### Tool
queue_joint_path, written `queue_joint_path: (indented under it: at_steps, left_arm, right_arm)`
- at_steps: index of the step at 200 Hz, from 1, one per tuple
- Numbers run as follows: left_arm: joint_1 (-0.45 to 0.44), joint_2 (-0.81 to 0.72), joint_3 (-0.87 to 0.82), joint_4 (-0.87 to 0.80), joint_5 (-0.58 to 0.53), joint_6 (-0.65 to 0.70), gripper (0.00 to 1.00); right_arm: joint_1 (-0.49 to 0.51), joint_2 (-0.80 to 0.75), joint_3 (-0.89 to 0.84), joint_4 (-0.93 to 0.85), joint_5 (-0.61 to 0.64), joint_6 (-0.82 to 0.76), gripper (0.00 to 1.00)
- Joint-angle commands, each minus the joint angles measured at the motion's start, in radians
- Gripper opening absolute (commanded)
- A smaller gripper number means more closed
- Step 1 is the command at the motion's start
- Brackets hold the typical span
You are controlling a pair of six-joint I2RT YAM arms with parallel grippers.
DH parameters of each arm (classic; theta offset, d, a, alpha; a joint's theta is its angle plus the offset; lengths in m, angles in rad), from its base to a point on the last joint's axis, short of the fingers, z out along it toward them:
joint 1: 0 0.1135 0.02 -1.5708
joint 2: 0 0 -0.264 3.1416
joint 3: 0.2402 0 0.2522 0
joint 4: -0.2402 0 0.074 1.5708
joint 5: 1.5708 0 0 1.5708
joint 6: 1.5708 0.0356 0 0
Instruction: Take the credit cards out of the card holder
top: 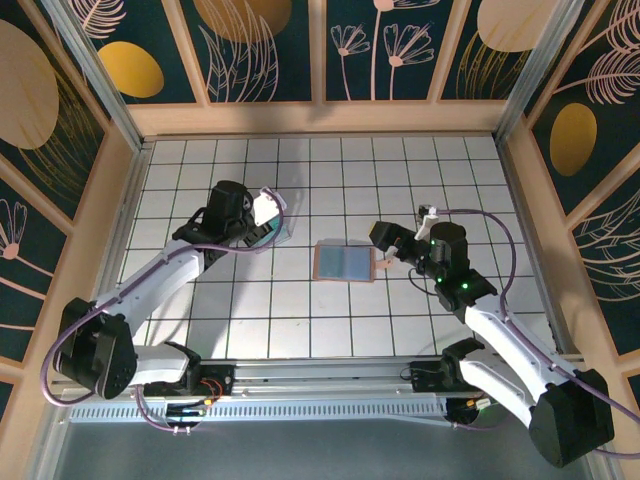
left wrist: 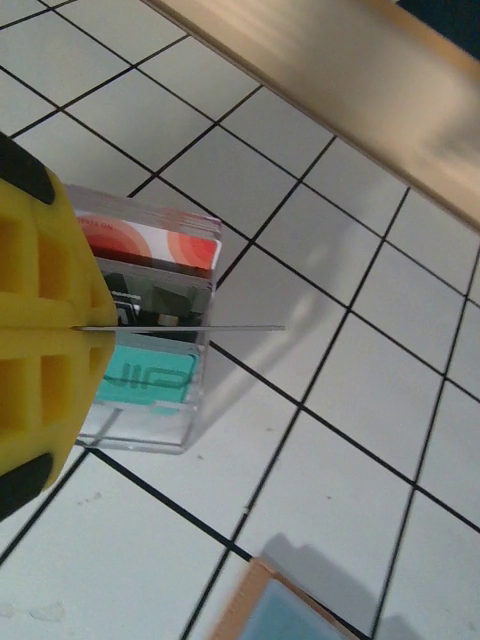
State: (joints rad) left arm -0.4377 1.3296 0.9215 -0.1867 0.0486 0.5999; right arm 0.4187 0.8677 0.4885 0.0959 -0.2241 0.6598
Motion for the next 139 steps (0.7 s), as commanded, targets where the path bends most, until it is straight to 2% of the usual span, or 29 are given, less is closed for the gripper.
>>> queue_joint_path:
  at_steps: [1,42,63,139]
  left_arm:
    - [0.034,0.034,0.034,-0.077,0.062,0.112,0.0]
    - [0.092,0.09,0.045,-0.065,0.081,0.149,0.0]
    - [0.114,0.141,0.112,-0.111,0.103,0.153,0.0]
    - [0.129,0.214,0.144,-0.117,0.098,0.191,0.0]
  right_arm:
    - [0.002,0.005,0.035,-0.031,0.047,-0.005,0.97]
    - [0.003,0.013,0.044,-0.048,0.058,-0.005,0.97]
    - [0.003,0.012,0.044,-0.048,0.061,-0.002,0.97]
    - [0.002,0.015,0.05,-0.061,0.094,0.004,0.98]
